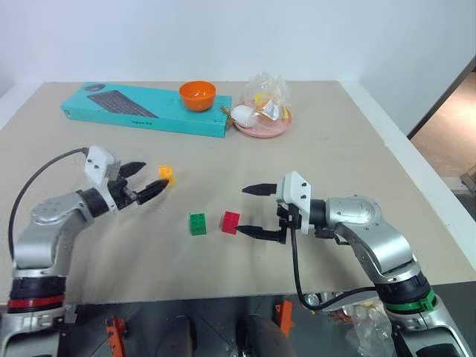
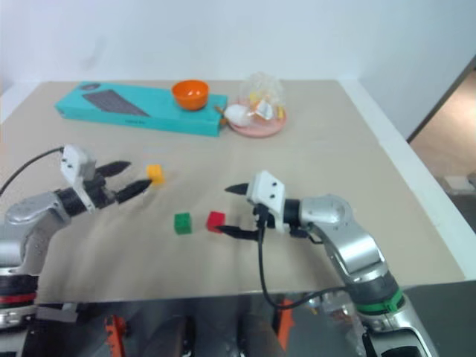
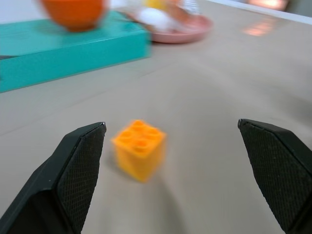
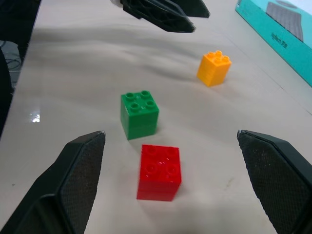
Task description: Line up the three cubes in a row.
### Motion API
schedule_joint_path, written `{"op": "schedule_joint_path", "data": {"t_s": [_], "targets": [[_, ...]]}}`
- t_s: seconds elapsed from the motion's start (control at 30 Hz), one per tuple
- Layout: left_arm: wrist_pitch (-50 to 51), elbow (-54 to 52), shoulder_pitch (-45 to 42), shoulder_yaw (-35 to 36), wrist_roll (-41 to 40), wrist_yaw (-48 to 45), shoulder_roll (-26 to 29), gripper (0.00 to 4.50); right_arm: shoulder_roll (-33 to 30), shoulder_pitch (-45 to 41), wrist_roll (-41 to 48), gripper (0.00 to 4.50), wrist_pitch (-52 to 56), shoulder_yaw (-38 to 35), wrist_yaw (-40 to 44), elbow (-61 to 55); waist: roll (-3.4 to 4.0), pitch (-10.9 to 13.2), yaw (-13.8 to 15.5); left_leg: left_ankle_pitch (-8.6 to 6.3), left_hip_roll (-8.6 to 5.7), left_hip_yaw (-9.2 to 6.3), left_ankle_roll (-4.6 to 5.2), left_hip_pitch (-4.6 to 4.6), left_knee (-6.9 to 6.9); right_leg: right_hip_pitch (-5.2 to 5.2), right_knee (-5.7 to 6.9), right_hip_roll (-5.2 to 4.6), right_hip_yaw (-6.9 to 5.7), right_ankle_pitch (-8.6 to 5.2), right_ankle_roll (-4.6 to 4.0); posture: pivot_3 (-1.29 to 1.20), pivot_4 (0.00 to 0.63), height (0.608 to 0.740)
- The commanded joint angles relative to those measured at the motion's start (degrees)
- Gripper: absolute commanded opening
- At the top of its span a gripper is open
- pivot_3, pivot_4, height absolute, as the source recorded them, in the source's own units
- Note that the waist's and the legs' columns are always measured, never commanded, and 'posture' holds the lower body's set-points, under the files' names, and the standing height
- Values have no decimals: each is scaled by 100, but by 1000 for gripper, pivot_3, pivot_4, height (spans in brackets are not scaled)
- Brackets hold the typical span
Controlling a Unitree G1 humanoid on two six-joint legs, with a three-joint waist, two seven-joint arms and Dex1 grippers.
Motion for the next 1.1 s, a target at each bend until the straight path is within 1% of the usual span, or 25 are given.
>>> {"op": "schedule_joint_path", "data": {"t_s": [0.03, 0.23, 0.43, 0.9, 1.1], "targets": [[-302, -69, -17, 89, 256, 607, -192, 4487, -49, -166, 23, 4500, -128, -113, 71, -9, 0, 0, 0, 0, 0, 0, 0, 1, 0, 0, 0, 0, 1, 0, 0, 0, 150, 740], [-458, -458, 279, -109, 578, 1415, -742, 4487, -98, -192, -26, 4500, -151, -136, 109, 64, -1, -1, -4, 0, 0, 2, 0, 3, -1, 1, 0, 2, 5, 1, -1, 0, 150, 740], [-260, -898, 592, -346, 772, 2123, -1246, 4487, -166, -90, -30, 4500, -164, -152, 74, 14, -1, -1, -1, 0, 0, 1, 0, 3, -1, 2, 0, -1, 6, 3, 2, 0, 150, 740], [-97, -622, 294, -796, 1306, 3040, -1835, 4487, -173, -137, -67, 4500, -133, -190, 20, 28, -2, -1, 0, 1, -11, 3, 1, 5, 2, 4, 0, 5, 11, 10, 6, 0, 150, 740], [-142, -270, 52, -757, 1389, 3231, -1942, 4487, -187, -145, -63, 4500, -90, -215, -20, -2, -2, -1, -1, 1, -11, 2, 1, 5, 3, 4, 0, 9, 11, 10, 6, 0, 150, 740]]}}
